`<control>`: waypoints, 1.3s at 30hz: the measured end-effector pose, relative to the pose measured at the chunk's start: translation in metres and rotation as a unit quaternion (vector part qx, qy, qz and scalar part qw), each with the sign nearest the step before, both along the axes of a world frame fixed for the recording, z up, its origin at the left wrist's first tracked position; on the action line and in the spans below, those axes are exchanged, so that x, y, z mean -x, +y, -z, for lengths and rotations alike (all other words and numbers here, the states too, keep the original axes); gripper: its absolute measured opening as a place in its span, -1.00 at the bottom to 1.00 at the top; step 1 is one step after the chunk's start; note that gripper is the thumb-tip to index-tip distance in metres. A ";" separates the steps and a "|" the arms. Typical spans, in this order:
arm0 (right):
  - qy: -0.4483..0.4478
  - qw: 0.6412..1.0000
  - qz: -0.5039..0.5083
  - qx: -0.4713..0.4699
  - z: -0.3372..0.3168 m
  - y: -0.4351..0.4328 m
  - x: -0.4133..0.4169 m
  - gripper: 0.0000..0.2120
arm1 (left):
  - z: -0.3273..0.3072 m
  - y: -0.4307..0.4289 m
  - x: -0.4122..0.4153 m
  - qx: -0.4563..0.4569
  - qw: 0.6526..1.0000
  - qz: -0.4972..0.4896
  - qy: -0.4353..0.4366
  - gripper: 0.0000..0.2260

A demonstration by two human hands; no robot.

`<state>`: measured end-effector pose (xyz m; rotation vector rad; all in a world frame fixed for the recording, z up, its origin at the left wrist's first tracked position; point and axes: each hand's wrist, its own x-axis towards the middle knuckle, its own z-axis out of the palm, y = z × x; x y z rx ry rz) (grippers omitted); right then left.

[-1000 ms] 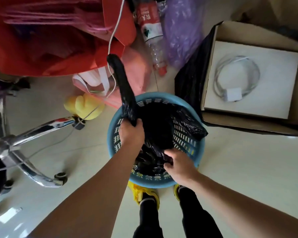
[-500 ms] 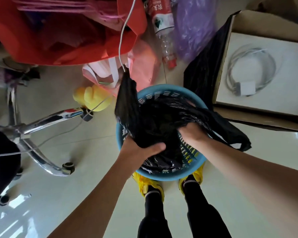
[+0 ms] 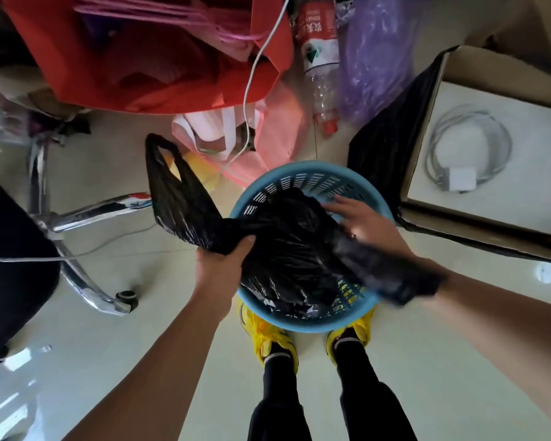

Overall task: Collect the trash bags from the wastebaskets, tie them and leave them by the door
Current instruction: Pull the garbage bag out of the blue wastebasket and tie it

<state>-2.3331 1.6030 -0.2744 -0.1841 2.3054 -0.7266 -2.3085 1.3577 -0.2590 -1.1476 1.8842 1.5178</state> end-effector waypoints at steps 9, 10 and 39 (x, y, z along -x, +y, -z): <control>-0.046 0.979 0.124 0.153 -0.024 -0.023 -0.016 -0.27 | -0.008 -0.001 0.036 -0.139 0.988 0.057 -0.033 -0.81; -0.038 0.986 0.094 0.130 -0.026 -0.022 -0.018 -0.20 | -0.010 -0.002 0.039 -0.144 0.987 0.068 -0.029 -0.85; -0.345 0.631 0.658 0.223 -0.028 -0.006 -0.002 -0.70 | -0.028 -0.006 0.027 0.016 0.972 0.229 0.044 -0.70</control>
